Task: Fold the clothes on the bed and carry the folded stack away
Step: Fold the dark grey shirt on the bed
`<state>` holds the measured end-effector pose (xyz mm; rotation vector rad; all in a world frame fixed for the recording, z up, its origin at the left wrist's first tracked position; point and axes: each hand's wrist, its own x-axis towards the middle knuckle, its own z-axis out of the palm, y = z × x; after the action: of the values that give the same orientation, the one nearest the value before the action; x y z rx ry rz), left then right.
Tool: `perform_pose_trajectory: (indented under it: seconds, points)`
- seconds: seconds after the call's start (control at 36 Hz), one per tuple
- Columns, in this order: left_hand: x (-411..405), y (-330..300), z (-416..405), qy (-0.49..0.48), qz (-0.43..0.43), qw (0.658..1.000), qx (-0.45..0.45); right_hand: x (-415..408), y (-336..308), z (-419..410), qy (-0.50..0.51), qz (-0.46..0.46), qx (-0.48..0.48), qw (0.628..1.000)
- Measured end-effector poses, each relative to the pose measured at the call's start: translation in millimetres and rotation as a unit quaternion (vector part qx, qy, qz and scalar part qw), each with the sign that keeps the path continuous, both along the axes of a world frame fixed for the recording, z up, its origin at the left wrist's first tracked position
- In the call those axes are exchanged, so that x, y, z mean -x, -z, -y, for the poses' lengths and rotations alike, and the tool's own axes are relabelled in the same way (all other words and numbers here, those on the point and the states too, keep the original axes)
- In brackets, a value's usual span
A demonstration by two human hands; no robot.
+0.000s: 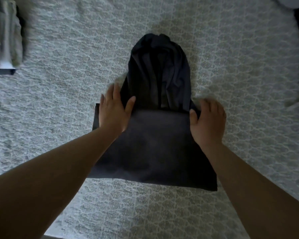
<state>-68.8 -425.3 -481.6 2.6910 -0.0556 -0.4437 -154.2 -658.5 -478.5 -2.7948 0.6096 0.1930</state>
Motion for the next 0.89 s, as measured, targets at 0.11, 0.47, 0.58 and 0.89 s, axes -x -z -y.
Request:
perform_pose_trajectory:
  seconds: [0.11, 0.47, 0.58, 0.89]
  points:
    - [-47, -7, 35, -0.094, -0.017, 0.990, 0.099, -58, -2, 6, 0.020, 0.018, -0.108, 0.994]
    - [-120, -36, 62, -0.250, -0.250, 0.813, 0.463, -135, -39, 6, 0.189, 0.030, -0.517, 0.834]
    - [-113, -54, 47, -0.111, 0.009, 0.919, 0.379, -119, -55, 16, 0.130, 0.139, -0.393, 0.899]
    - [-56, -40, 4, 0.306, 0.061, 0.950, 0.009, -59, -38, 26, -0.079, -0.033, -0.066, 0.994]
